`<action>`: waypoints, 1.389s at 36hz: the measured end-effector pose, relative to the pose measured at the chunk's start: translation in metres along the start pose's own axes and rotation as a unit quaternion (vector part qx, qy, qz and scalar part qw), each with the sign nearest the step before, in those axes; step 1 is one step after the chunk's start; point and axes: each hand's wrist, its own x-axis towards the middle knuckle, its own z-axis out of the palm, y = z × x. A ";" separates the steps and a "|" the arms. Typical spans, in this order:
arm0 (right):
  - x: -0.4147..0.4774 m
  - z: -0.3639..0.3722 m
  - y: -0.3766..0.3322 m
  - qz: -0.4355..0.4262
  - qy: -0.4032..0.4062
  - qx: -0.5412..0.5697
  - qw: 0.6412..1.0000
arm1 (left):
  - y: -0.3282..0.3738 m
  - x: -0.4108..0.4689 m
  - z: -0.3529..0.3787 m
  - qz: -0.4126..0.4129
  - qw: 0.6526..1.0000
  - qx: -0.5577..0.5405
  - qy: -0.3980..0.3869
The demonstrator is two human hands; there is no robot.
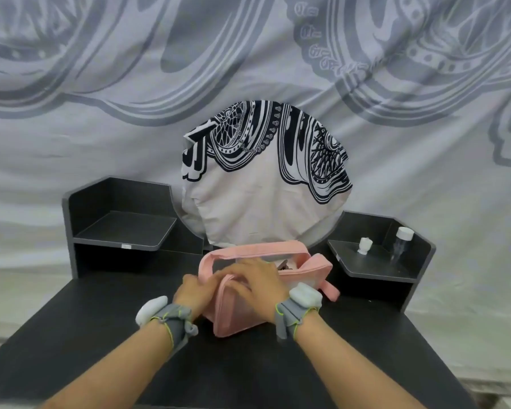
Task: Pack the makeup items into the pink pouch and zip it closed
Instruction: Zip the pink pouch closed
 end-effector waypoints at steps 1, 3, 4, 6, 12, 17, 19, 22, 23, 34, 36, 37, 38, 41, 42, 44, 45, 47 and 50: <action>0.001 0.002 0.001 0.003 0.006 0.009 1.000 | -0.002 0.002 -0.003 0.003 1.000 0.020 -0.004; 0.003 0.004 0.004 0.009 0.009 0.015 1.000 | -0.003 0.002 -0.007 -0.001 0.999 0.045 -0.022; 0.004 0.005 0.004 0.009 0.006 0.016 1.000 | -0.004 0.002 -0.009 -0.010 0.999 0.039 -0.031; 0.004 0.005 0.004 0.007 0.007 0.020 1.000 | -0.007 0.003 -0.009 -0.025 0.998 -0.008 -0.056; 0.000 0.007 0.004 0.008 0.020 0.030 0.999 | -0.013 -0.001 0.000 -0.024 0.989 -0.136 -0.056; -0.002 0.011 0.004 0.010 0.014 0.011 1.000 | -0.013 -0.010 -0.006 -0.080 0.967 -0.219 -0.107; -0.002 0.012 0.005 0.013 0.020 0.012 1.000 | -0.012 -0.014 -0.010 -0.080 0.960 -0.247 -0.107; -0.001 0.012 0.004 0.019 0.018 0.009 1.000 | -0.015 -0.013 -0.014 -0.071 0.962 -0.246 -0.100; -0.001 0.012 0.003 0.019 0.015 0.008 1.000 | -0.015 -0.012 -0.016 -0.069 0.965 -0.234 -0.101; -0.002 0.012 0.001 0.014 0.031 0.015 0.999 | -0.013 -0.023 -0.023 -0.071 0.976 -0.151 -0.139; -0.004 0.013 0.000 0.017 0.032 0.008 0.999 | -0.014 -0.024 -0.022 -0.079 0.975 -0.149 -0.145; -0.004 0.013 0.000 0.017 0.033 0.007 0.999 | -0.014 -0.025 -0.022 -0.083 0.975 -0.139 -0.154; -0.005 0.012 -0.001 0.018 0.033 0.005 0.999 | -0.015 -0.026 -0.021 -0.084 0.976 -0.120 -0.163; -0.006 0.011 -0.002 0.018 0.028 -0.004 0.999 | -0.014 -0.026 -0.024 -0.054 0.985 -0.057 -0.155; -0.006 0.011 -0.003 0.017 0.026 -0.006 1.000 | -0.014 -0.025 -0.026 -0.034 0.989 -0.043 -0.141; -0.007 0.010 -0.004 0.015 0.020 -0.007 1.000 | -0.012 -0.024 -0.029 0.000 0.993 -0.025 -0.119; -0.008 0.010 -0.004 0.013 0.020 -0.005 1.000 | -0.009 -0.024 -0.029 0.006 0.993 -0.020 -0.117; -0.009 0.009 -0.004 0.011 0.021 0.010 1.000 | -0.002 -0.025 -0.029 0.004 0.994 -0.006 -0.110; -0.008 0.007 -0.003 0.011 0.021 0.028 0.999 | 0.009 -0.027 -0.026 0.010 0.996 0.001 -0.084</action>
